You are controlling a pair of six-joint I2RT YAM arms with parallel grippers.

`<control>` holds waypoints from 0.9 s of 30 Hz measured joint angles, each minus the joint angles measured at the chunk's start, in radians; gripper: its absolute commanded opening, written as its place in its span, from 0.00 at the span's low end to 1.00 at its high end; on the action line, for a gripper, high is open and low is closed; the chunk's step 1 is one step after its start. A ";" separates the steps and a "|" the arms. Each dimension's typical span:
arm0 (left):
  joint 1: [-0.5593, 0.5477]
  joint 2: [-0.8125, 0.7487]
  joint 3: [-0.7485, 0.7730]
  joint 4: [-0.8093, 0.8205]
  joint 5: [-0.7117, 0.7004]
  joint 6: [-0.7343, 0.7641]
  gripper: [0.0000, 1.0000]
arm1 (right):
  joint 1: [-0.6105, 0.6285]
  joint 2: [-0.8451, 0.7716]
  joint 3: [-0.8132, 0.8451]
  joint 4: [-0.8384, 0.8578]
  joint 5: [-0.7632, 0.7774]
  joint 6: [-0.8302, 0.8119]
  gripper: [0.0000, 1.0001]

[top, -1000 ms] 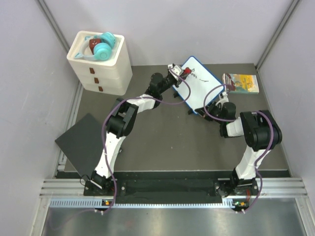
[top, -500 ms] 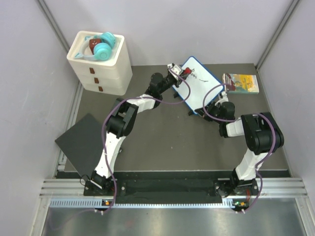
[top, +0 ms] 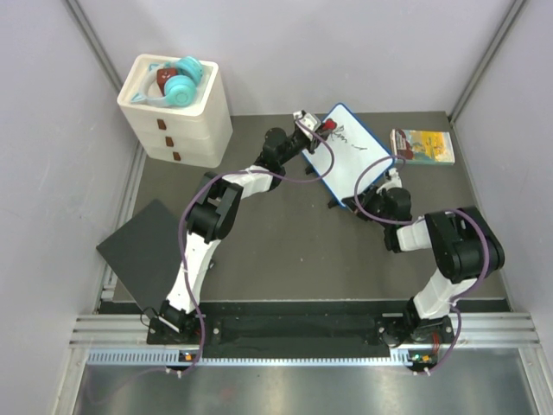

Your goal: Erase the whiteboard

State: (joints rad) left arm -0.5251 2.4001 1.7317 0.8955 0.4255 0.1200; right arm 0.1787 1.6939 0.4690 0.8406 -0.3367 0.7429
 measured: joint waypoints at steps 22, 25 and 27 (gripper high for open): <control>-0.018 0.224 0.447 -0.315 0.110 0.171 0.00 | 0.069 0.135 -0.090 0.313 0.108 0.016 0.00; -0.034 0.277 0.510 -0.336 0.110 0.251 0.00 | 0.069 0.135 -0.090 0.317 0.104 0.031 0.00; -0.044 0.292 0.535 -0.350 0.113 0.306 0.00 | 0.069 0.135 -0.090 0.317 0.104 0.042 0.00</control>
State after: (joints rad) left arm -0.5690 2.6923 2.2665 0.5457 0.5385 0.4263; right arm 0.2481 1.8286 0.3794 1.1576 -0.2329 0.7849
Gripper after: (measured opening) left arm 0.244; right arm 0.037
